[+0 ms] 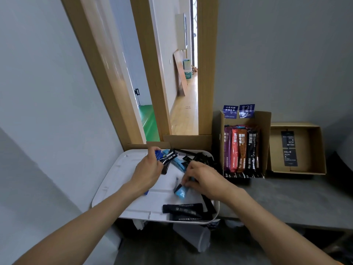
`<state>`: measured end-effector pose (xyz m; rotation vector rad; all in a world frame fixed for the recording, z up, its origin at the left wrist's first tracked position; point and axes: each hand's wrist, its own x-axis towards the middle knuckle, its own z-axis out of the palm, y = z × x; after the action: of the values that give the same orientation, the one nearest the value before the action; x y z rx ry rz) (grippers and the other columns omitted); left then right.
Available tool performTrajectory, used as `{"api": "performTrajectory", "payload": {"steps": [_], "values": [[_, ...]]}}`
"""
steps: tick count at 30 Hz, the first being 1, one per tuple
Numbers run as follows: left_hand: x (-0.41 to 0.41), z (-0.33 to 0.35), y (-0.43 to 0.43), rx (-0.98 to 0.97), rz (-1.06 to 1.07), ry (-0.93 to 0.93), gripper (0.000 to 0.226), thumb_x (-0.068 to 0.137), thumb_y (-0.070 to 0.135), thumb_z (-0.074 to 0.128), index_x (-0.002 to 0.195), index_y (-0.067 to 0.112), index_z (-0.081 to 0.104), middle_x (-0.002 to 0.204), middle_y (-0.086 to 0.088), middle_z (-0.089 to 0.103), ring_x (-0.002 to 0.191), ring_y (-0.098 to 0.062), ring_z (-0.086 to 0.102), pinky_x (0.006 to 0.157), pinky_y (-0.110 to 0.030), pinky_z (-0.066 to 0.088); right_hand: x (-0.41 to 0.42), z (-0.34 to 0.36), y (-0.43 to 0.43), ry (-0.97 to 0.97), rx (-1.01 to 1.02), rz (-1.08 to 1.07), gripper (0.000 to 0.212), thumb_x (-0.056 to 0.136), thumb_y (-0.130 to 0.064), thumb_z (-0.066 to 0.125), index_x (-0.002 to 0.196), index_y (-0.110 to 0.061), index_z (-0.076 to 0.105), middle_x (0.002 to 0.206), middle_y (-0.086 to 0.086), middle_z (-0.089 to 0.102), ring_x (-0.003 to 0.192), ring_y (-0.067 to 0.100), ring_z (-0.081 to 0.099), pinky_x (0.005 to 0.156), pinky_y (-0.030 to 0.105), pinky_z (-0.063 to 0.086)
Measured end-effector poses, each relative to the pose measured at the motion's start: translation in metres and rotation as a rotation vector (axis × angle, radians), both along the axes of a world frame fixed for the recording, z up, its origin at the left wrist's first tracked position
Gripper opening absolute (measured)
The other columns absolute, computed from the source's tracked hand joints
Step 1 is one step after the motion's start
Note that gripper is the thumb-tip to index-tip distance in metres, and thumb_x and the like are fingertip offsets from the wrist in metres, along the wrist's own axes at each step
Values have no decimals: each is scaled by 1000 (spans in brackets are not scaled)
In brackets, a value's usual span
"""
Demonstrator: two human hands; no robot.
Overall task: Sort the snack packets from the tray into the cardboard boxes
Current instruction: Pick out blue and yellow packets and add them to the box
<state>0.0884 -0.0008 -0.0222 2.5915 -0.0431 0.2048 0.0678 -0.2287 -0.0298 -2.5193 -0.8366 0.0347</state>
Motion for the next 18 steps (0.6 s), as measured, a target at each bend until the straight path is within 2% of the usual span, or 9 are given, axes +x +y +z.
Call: {"api": "performTrajectory", "payload": {"steps": [2,4,6,8,10,12,14,16,18], "values": [[3,6,3,-76,27,-29,32,103,16,46,133,22,36,79,-3,60,62,-20,56,54,-35,36,4,4,8,54,169,-35,9,95,-23,70,99,-29,74,109,-11,55,99,6,55,88,25,49],[6,11,5,-203,15,-11,34,104,16,44,137,22,34,81,-2,66,65,-16,59,59,-34,42,11,7,17,96,348,-124,7,96,-22,70,95,-29,73,106,-10,62,95,9,61,85,27,53],[6,17,6,-382,-4,32,42,107,15,43,145,25,28,85,-6,69,69,-15,62,65,-34,51,18,11,25,187,552,-269,6,98,-21,68,97,-24,73,101,-6,71,92,10,67,79,24,56],[6,20,7,-522,-13,35,51,107,15,46,151,25,23,86,-8,66,68,-13,62,65,-26,54,25,12,31,250,755,-415,7,98,-19,68,100,-17,74,97,-4,75,88,8,71,73,17,56],[6,20,8,-615,-2,17,58,106,17,53,154,23,22,82,-6,63,61,-9,60,63,-23,54,31,12,35,304,906,-530,7,98,-17,69,101,-14,74,94,1,77,83,11,73,68,19,59],[5,18,9,-685,6,39,63,103,19,59,155,22,24,79,-5,62,56,-8,58,62,-26,55,34,12,40,393,1012,-595,7,96,-13,71,102,-11,73,93,8,77,75,11,71,58,17,55],[3,18,9,-711,-6,87,66,101,19,63,155,22,24,85,-8,67,59,-9,63,65,-28,57,37,11,44,458,1051,-627,13,93,-12,74,106,-9,71,93,10,77,70,9,69,54,16,53],[0,18,9,-739,-40,132,70,99,15,67,155,23,24,102,-14,71,66,-9,70,65,-26,57,40,10,48,506,1061,-650,17,92,-12,76,108,-11,68,94,8,76,70,9,70,55,18,54],[-1,19,11,-741,-83,167,75,96,12,70,154,25,25,108,-16,72,75,-12,74,67,-25,57,43,8,51,576,1094,-651,18,92,-13,76,109,-13,69,95,6,76,71,9,71,62,25,60]]}}
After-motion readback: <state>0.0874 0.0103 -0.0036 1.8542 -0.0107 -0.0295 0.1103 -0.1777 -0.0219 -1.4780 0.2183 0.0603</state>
